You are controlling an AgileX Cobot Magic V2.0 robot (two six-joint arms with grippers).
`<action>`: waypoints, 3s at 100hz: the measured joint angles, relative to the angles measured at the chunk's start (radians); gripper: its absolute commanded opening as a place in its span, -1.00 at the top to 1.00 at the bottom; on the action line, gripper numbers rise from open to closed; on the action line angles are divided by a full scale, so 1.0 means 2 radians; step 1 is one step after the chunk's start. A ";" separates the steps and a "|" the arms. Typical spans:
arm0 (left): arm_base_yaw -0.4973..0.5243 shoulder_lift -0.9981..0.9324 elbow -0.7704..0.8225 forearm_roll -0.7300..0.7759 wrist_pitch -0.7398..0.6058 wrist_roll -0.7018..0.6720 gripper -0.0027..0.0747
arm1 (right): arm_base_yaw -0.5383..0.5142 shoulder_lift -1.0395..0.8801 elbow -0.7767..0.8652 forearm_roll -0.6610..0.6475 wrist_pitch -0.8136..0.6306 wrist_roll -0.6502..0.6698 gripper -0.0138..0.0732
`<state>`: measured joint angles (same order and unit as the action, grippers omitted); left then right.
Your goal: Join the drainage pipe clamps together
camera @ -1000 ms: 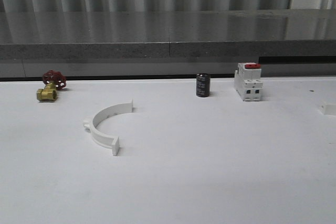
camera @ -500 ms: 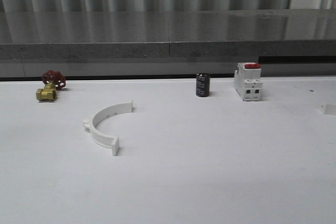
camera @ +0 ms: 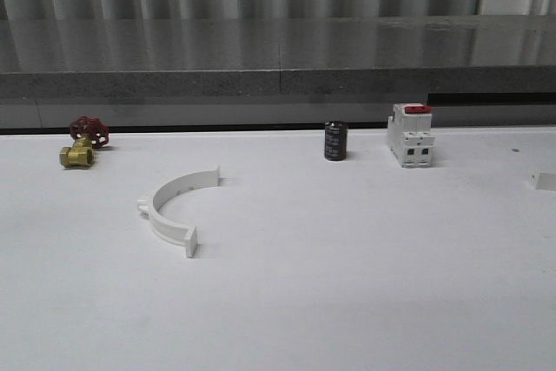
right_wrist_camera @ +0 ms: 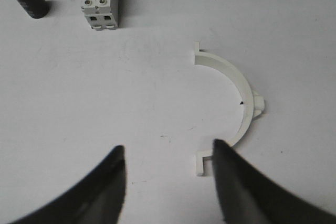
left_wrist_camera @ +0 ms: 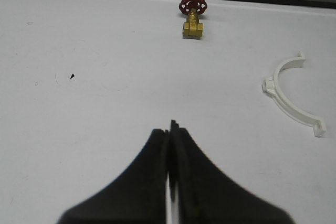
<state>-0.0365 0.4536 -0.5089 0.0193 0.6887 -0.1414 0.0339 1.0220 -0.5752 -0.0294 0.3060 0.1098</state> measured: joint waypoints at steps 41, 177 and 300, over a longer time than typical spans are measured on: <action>0.000 0.000 0.000 0.000 0.000 0.000 0.99 | -0.042 0.052 -0.084 0.027 0.093 0.028 -0.75; 0.000 0.000 0.000 0.000 0.000 0.000 0.98 | -0.112 0.430 -0.291 0.027 0.169 -0.095 -0.75; 0.000 0.000 0.000 0.000 0.000 0.000 0.98 | -0.090 0.437 -0.315 0.032 0.199 -0.060 0.46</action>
<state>-0.0365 0.4536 -0.5089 0.0193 0.6887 -0.1414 -0.1467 1.8950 -1.2053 0.0339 0.7037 -0.0112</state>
